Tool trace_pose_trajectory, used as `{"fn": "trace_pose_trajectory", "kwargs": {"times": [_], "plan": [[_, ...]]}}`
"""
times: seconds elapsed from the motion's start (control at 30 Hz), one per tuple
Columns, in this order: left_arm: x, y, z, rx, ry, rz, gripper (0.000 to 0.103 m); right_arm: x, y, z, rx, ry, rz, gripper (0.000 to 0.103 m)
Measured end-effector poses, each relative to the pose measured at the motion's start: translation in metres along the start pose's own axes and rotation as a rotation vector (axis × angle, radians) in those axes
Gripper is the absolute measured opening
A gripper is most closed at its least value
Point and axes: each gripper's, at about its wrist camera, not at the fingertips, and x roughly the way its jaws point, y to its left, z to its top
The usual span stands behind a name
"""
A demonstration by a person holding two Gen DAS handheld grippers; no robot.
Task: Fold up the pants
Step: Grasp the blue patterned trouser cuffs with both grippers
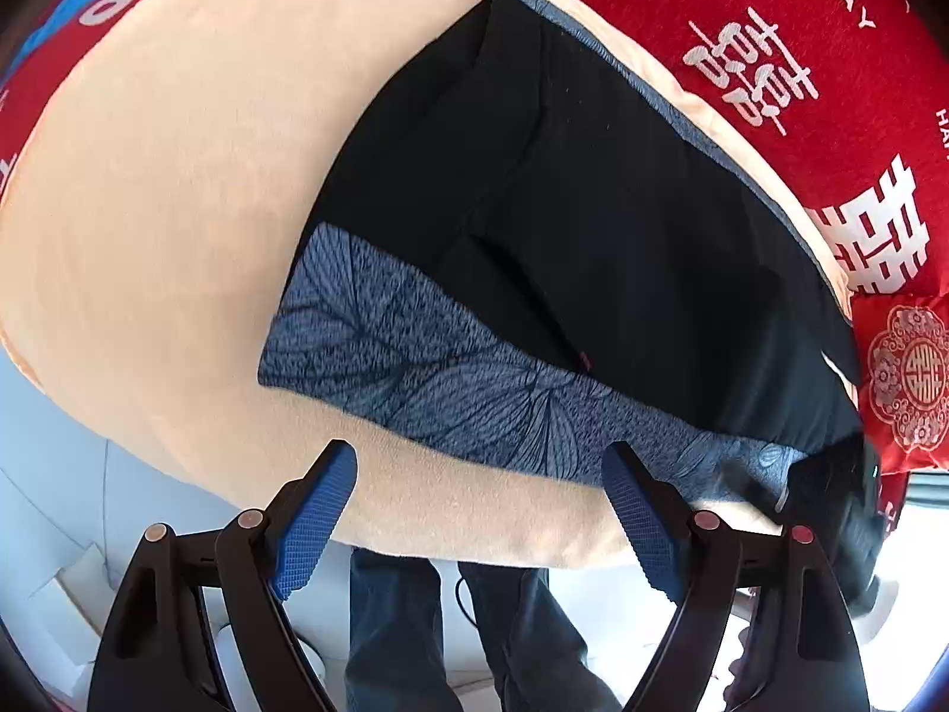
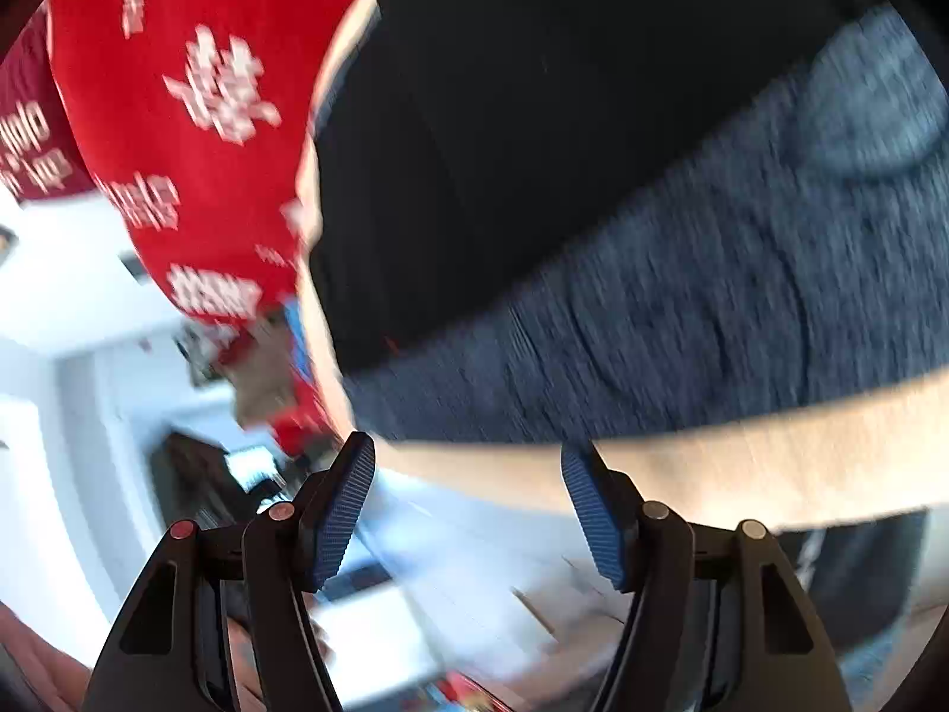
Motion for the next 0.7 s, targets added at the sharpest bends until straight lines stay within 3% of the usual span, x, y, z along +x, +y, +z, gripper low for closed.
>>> {"fn": "trace_pose_trajectory", "kwargs": {"times": [0.03, 0.1, 0.13, 0.33, 0.4, 0.5, 0.53, 0.67, 0.7], "plan": [[0.002, 0.001, -0.001, -0.006, 0.003, -0.006, 0.086, 0.0, -0.001, 0.004, 0.023, -0.015, 0.01, 0.07], [0.004, 0.003, -0.002, -0.025, 0.008, -0.025, 0.086, 0.003, -0.002, 0.012, 0.069, -0.022, 0.025, 0.038], [0.005, 0.004, -0.001, -0.048, 0.008, -0.045, 0.086, 0.002, 0.0, 0.015, 0.078, -0.024, 0.03, 0.015], [0.01, 0.007, 0.015, -0.221, -0.028, -0.21, 0.086, -0.012, 0.026, 0.003, 0.011, -0.026, 0.122, 0.013], [0.015, 0.005, 0.02, -0.259, -0.035, -0.227, 0.086, -0.017, 0.03, 0.0, 0.005, -0.021, 0.141, 0.013], [0.022, -0.001, 0.025, -0.247, -0.024, -0.22, 0.04, -0.018, 0.027, 0.002, -0.024, 0.006, 0.131, 0.017], [0.023, -0.001, 0.027, -0.251, 0.0, -0.191, 0.039, -0.017, 0.023, 0.004, -0.027, 0.015, 0.106, 0.017], [0.014, -0.01, 0.03, -0.186, -0.009, -0.172, 0.039, -0.033, -0.008, 0.004, 0.008, -0.017, 0.026, 0.048], [0.011, -0.014, 0.031, -0.159, -0.009, -0.166, 0.039, -0.041, -0.016, 0.002, 0.022, -0.037, 0.023, 0.05]]}}
